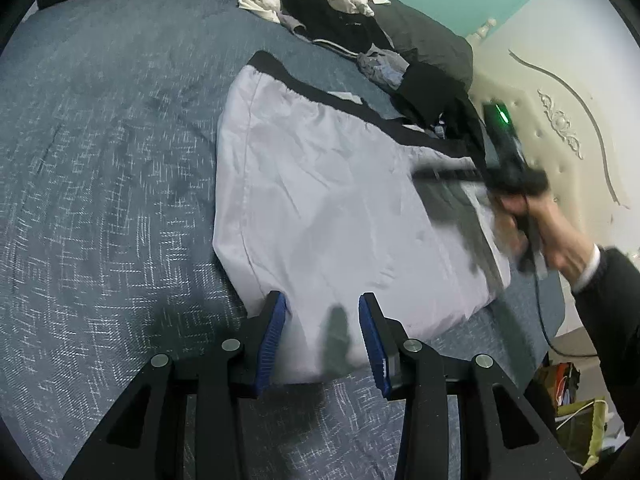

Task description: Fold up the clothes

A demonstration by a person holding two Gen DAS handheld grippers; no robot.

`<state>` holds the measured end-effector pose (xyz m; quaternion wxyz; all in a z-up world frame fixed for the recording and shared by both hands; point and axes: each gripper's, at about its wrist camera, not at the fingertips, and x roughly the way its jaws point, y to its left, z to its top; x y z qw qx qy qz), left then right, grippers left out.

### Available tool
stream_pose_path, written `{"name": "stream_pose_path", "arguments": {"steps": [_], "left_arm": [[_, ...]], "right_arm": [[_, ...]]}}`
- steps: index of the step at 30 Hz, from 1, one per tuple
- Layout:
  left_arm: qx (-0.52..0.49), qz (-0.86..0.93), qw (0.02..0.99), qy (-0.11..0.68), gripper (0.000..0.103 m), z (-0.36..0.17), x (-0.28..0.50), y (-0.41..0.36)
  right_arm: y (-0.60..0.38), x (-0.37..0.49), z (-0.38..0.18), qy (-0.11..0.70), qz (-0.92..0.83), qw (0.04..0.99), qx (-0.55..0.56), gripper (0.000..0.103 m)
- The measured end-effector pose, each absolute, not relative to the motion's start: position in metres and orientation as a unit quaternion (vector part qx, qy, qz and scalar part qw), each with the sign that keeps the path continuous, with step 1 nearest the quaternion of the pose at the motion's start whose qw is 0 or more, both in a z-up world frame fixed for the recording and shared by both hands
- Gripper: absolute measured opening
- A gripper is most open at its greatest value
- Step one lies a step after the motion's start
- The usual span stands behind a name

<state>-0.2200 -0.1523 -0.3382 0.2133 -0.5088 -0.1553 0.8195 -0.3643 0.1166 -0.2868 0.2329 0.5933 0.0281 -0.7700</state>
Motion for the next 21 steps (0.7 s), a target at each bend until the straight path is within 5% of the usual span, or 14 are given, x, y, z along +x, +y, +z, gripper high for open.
{"name": "stream_pose_path", "arguments": {"steps": [12, 21], "left_arm": [[-0.502, 0.825, 0.178, -0.188, 0.043, -0.319, -0.203, -0.167], [-0.512, 0.811, 0.161, -0.232, 0.061, -0.327, -0.182, -0.175]], "right_arm": [[0.117, -0.217, -0.289, 0.067, -0.712, 0.297, 0.633, 0.007], [0.147, -0.167, -0.277, 0.006, -0.722, 0.309, 0.619, 0.007]]}}
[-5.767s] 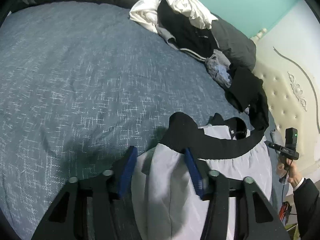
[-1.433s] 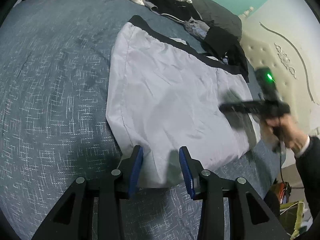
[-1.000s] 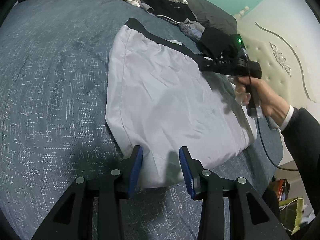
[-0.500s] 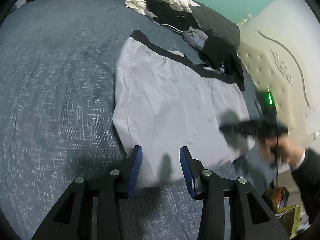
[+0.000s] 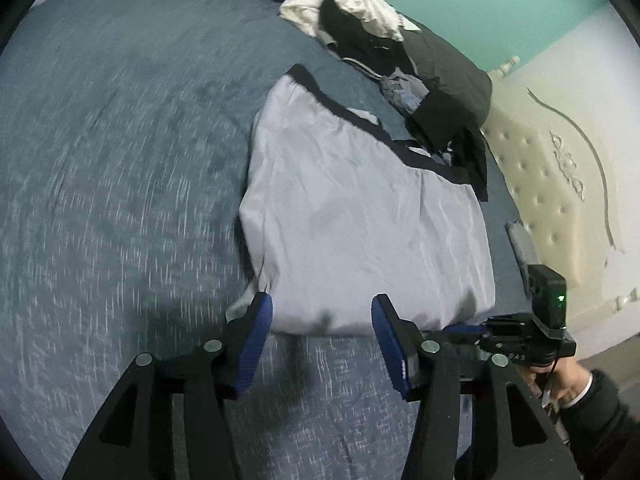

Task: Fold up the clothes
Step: 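Close the left tool on the side edge of the folded jacket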

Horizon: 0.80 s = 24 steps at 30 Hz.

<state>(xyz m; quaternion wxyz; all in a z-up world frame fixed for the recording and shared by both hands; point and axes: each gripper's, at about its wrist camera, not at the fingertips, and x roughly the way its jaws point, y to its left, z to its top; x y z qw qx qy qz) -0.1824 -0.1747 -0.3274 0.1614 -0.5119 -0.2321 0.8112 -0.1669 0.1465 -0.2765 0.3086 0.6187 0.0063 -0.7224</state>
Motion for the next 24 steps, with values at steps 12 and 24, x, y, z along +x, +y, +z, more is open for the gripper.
{"name": "stream_pose_path", "arguments": {"steps": [12, 24], "left_arm": [[-0.516, 0.776, 0.108, -0.346, 0.063, -0.39, -0.162, -0.178], [-0.475, 0.786, 0.089, -0.385, 0.066, -0.403, -0.165, -0.164]], "right_arm": [[0.21, -0.146, -0.289, -0.076, -0.775, 0.267, 0.568, 0.01], [0.251, -0.139, -0.305, -0.101, -0.789, 0.246, 0.553, 0.01]]}}
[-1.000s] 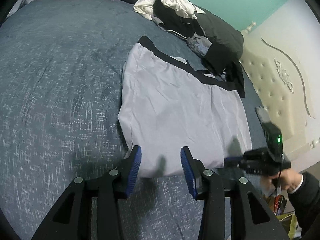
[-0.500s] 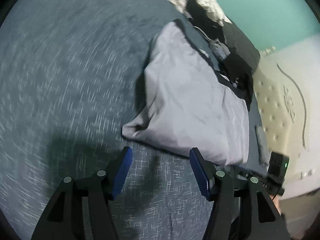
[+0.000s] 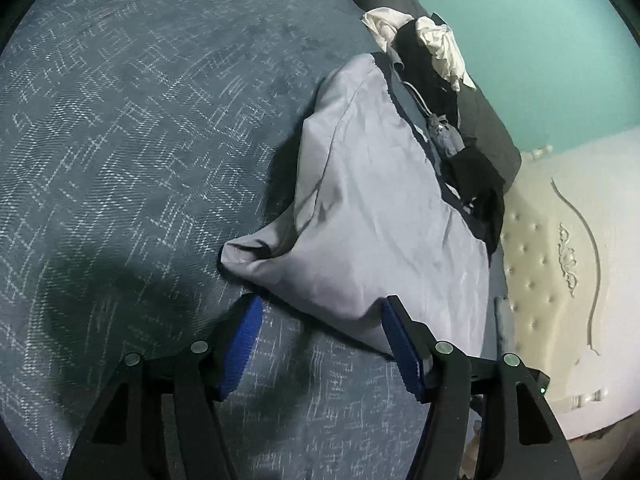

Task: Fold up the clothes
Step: 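Close the left tool on the side edge of the folded jacket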

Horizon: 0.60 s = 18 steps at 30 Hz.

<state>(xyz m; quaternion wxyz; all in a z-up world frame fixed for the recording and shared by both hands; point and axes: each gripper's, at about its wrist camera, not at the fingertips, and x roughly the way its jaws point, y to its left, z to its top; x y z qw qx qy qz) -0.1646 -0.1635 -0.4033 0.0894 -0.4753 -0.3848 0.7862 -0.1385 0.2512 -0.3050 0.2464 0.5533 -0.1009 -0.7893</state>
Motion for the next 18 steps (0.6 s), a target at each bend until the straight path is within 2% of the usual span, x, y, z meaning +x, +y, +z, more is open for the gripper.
{"name": "stream_pose_path", "arguments": {"steps": [14, 17, 18], "left_arm": [[-0.422, 0.788, 0.07, -0.443, 0.068, -0.41, -0.173, -0.177], [-0.427, 0.789, 0.067, -0.437, 0.067, -0.413, -0.179, -0.173], [-0.428, 0.792, 0.067, -0.43, 0.061, -0.412, -0.181, -0.171]], "right_arm": [[0.266, -0.138, -0.292, -0.102, -0.794, 0.249, 0.546, 0.01], [0.269, -0.138, -0.292, -0.103, -0.793, 0.246, 0.547, 0.01], [0.27, -0.138, -0.292, -0.104, -0.793, 0.246, 0.547, 0.01]]}}
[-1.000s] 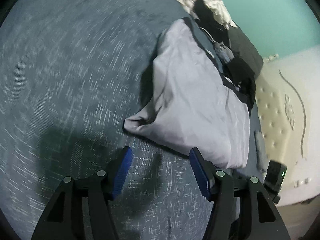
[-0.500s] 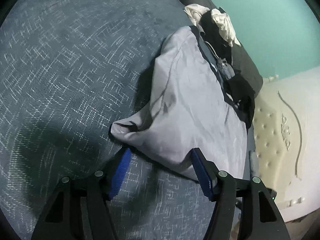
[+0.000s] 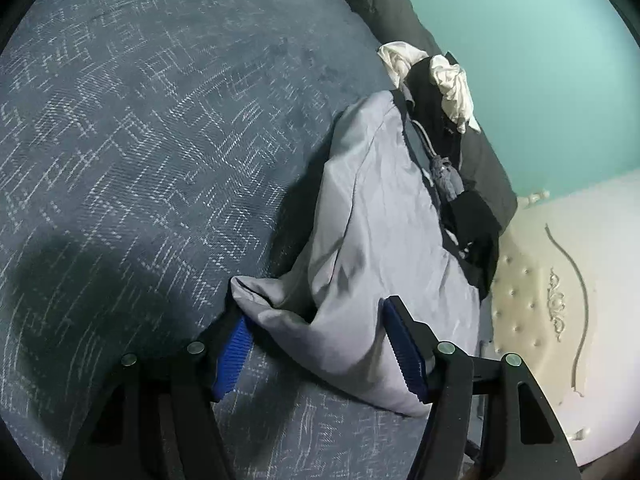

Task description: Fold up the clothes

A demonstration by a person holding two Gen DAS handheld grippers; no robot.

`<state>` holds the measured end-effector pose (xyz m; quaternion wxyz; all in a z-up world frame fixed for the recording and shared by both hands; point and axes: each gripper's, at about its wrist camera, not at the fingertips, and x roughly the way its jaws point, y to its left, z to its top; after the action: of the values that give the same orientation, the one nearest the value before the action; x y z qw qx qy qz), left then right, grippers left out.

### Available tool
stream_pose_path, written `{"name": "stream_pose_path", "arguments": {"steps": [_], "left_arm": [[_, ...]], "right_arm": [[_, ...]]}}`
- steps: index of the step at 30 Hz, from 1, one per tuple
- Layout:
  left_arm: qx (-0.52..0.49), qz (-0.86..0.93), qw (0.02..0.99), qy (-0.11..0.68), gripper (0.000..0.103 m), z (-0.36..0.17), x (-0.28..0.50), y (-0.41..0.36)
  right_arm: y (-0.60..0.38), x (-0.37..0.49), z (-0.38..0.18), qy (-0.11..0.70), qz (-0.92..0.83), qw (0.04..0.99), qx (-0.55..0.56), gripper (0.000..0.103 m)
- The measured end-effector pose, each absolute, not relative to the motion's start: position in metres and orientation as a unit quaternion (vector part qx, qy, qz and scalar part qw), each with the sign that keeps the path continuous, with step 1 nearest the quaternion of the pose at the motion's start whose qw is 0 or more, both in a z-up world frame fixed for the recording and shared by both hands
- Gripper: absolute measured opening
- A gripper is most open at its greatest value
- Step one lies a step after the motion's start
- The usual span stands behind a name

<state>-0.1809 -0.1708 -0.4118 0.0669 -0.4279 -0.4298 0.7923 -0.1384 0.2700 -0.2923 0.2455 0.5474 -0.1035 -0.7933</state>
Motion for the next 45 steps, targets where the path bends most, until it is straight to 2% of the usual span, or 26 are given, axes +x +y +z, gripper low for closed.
{"name": "stream_pose_path", "arguments": {"steps": [1, 2, 4, 9, 15, 19, 25, 29, 33, 35, 36, 37, 38, 41, 43, 45], "left_arm": [[-0.429, 0.796, 0.067, -0.421, 0.051, -0.41, -0.183, -0.168], [-0.43, 0.8, 0.067, -0.412, 0.047, -0.408, -0.184, -0.166], [-0.426, 0.805, 0.071, -0.406, 0.034, -0.403, -0.185, -0.164], [-0.408, 0.82, 0.09, -0.39, 0.024, -0.379, -0.185, -0.156], [-0.374, 0.854, 0.13, -0.338, 0.012, -0.322, -0.195, -0.117], [-0.359, 0.866, 0.186, -0.295, 0.012, -0.283, -0.208, -0.061], [-0.369, 0.867, 0.269, -0.2, 0.012, -0.251, -0.237, 0.052], [-0.405, 0.843, 0.32, -0.149, 0.013, -0.267, -0.243, 0.133], [-0.471, 0.798, 0.361, -0.107, 0.014, -0.311, -0.248, 0.203], [-0.485, 0.786, 0.37, -0.101, 0.016, -0.321, -0.246, 0.213], [-0.486, 0.783, 0.374, -0.1, 0.022, -0.322, -0.241, 0.214], [-0.486, 0.782, 0.376, -0.104, 0.032, -0.32, -0.238, 0.212], [-0.485, 0.781, 0.378, -0.109, 0.036, -0.317, -0.236, 0.207], [-0.471, 0.793, 0.369, -0.115, 0.038, -0.301, -0.229, 0.183], [-0.464, 0.799, 0.36, -0.128, 0.039, -0.29, -0.23, 0.167], [-0.459, 0.812, 0.34, -0.12, 0.04, -0.287, -0.229, 0.148]], "right_arm": [[0.271, -0.138, -0.292, -0.103, -0.793, 0.245, 0.547, 0.01], [0.271, -0.138, -0.292, -0.103, -0.794, 0.245, 0.548, 0.01], [0.273, -0.138, -0.291, -0.102, -0.794, 0.244, 0.547, 0.01], [0.282, -0.138, -0.288, -0.104, -0.798, 0.24, 0.543, 0.01], [0.298, -0.139, -0.281, -0.111, -0.803, 0.233, 0.537, 0.01], [0.314, -0.141, -0.276, -0.118, -0.807, 0.226, 0.532, 0.01], [0.345, -0.14, -0.267, -0.129, -0.815, 0.209, 0.525, 0.01], [0.369, -0.139, -0.262, -0.136, -0.818, 0.194, 0.524, 0.01], [0.389, -0.141, -0.26, -0.146, -0.817, 0.181, 0.528, 0.01], [0.396, -0.143, -0.257, -0.152, -0.815, 0.18, 0.529, 0.01], [0.4, -0.145, -0.256, -0.157, -0.814, 0.181, 0.529, 0.01], [0.402, -0.147, -0.254, -0.161, -0.814, 0.181, 0.528, 0.01], [0.404, -0.149, -0.253, -0.165, -0.814, 0.181, 0.527, 0.01], [0.406, -0.16, -0.252, -0.188, -0.808, 0.185, 0.527, 0.015], [0.404, -0.168, -0.252, -0.204, -0.804, 0.189, 0.525, 0.027], [0.402, -0.176, -0.251, -0.219, -0.801, 0.192, 0.524, 0.03]]}}
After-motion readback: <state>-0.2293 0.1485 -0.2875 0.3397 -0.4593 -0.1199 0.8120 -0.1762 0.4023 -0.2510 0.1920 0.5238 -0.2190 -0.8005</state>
